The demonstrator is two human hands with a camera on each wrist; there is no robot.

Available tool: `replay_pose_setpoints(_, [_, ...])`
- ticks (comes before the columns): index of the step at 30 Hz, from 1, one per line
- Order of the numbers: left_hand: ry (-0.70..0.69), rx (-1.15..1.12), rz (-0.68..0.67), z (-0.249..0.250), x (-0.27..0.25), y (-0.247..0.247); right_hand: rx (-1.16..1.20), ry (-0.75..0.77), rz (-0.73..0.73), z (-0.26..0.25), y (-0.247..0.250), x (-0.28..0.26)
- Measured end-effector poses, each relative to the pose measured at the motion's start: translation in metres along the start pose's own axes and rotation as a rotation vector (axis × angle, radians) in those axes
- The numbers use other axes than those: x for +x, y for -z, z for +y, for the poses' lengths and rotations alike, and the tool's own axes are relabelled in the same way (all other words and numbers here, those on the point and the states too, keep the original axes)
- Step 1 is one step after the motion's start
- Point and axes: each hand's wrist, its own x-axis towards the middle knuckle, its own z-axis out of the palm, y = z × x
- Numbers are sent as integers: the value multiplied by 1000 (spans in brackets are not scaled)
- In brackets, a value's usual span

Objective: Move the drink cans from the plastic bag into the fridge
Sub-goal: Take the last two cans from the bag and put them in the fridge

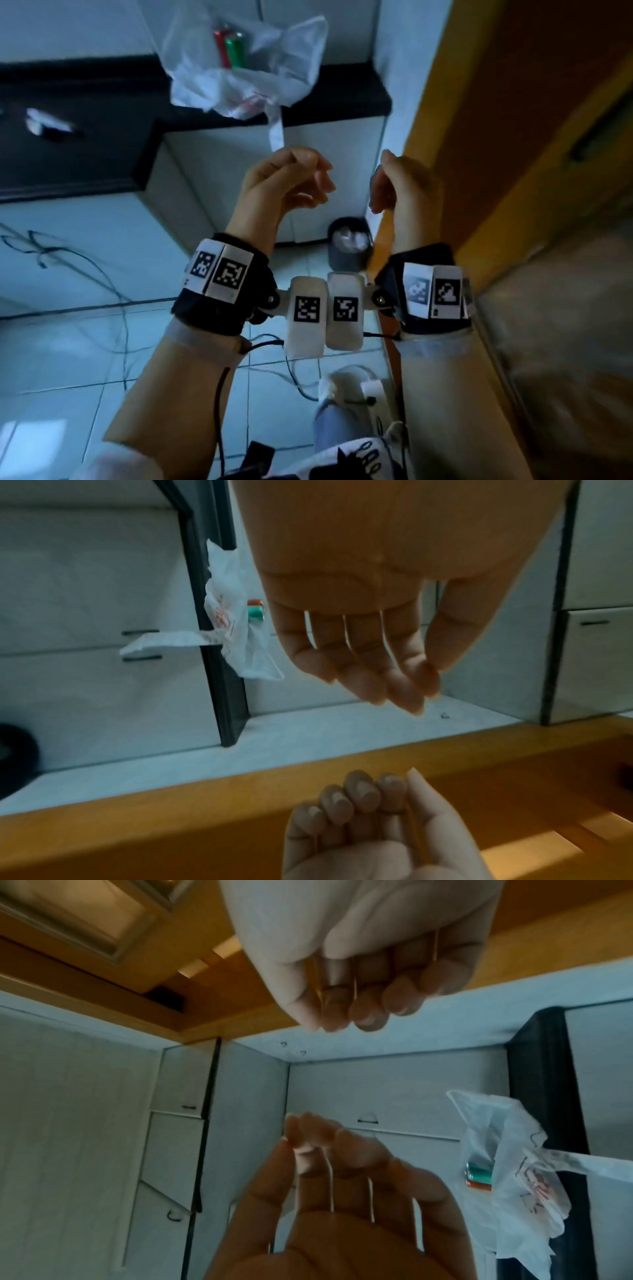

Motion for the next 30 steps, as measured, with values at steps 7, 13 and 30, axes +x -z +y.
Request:
replay_pose_setpoints(7, [-4,20,139,4,104,44,12,-70,-192,26,-64,119])
replay_pose_setpoints(13, [4,22,196,-14,183,100,54,-149,-266,74,-125,198])
replay_pose_setpoints(30, [136,76,225,-32,500,284,-184,-235,-258,188,-317,463])
